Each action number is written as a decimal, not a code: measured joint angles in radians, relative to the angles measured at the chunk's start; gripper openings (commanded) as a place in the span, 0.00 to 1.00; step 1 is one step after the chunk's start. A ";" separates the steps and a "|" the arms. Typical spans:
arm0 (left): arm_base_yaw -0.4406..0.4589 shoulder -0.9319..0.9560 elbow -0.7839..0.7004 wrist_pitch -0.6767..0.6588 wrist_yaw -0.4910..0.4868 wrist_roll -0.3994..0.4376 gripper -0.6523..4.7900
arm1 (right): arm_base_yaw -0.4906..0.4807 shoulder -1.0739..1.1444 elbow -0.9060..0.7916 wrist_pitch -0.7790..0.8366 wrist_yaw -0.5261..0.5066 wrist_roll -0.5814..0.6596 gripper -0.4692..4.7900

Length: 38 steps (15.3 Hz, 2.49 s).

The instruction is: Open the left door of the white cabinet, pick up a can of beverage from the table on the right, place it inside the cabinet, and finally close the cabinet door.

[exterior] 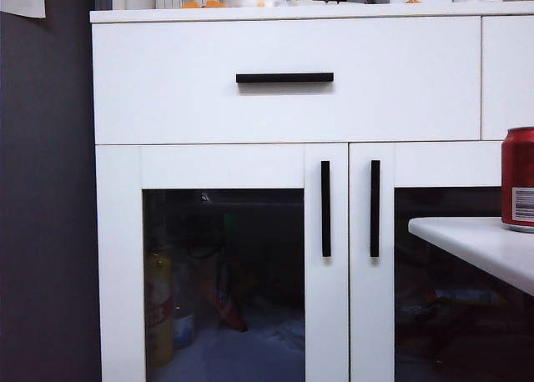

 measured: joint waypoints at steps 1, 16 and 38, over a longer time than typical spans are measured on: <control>0.000 0.000 0.000 0.000 0.000 0.000 0.11 | 0.000 0.000 0.000 0.000 0.000 0.000 0.09; -0.001 0.002 0.138 0.045 0.192 -0.228 1.00 | 0.000 0.000 0.380 -0.147 -0.080 -0.021 0.74; -0.742 1.369 0.745 0.571 -0.162 -0.224 1.00 | -0.001 0.653 1.140 -0.347 -0.400 0.049 0.93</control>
